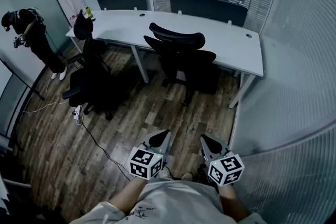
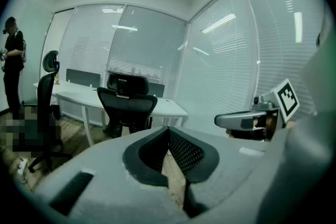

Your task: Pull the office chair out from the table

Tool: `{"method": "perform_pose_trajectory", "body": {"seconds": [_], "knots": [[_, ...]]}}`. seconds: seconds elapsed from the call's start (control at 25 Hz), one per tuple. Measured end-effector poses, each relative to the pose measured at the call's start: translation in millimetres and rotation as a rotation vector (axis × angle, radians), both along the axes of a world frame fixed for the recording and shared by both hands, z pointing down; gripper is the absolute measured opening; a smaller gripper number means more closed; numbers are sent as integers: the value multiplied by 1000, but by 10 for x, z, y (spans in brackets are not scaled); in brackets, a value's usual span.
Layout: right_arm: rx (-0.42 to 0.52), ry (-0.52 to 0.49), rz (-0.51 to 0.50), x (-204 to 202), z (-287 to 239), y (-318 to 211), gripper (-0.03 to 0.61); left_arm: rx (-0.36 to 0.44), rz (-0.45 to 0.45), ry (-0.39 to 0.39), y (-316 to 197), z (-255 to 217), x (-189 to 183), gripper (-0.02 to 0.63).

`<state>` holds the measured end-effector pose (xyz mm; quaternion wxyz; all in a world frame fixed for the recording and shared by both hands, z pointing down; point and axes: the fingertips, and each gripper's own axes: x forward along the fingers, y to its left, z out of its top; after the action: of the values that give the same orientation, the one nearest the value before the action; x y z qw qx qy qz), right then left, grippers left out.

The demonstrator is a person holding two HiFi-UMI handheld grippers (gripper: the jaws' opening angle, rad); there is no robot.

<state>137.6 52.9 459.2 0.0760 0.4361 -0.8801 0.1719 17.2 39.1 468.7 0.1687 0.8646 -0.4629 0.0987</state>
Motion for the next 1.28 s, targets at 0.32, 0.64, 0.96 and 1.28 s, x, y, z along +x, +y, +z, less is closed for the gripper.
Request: {"method": "perform_pose_trajectory", "body": {"seconds": [0.32,0.64,0.96,1.28], "knots": [[0,-15,3,-199,9,-56,6,-6,-3,2,-48,19,-192,12],[14,-54,15,-332,-46,-86,8,-4,14,12,-73,12,-297,11],[21,-39,13,-596,-36,-129,6,4,13,36,-125,8,-589,11],[32,-50,21,-929,-74,-155,6,25,49,44,-142,-25,-861,12]]}}
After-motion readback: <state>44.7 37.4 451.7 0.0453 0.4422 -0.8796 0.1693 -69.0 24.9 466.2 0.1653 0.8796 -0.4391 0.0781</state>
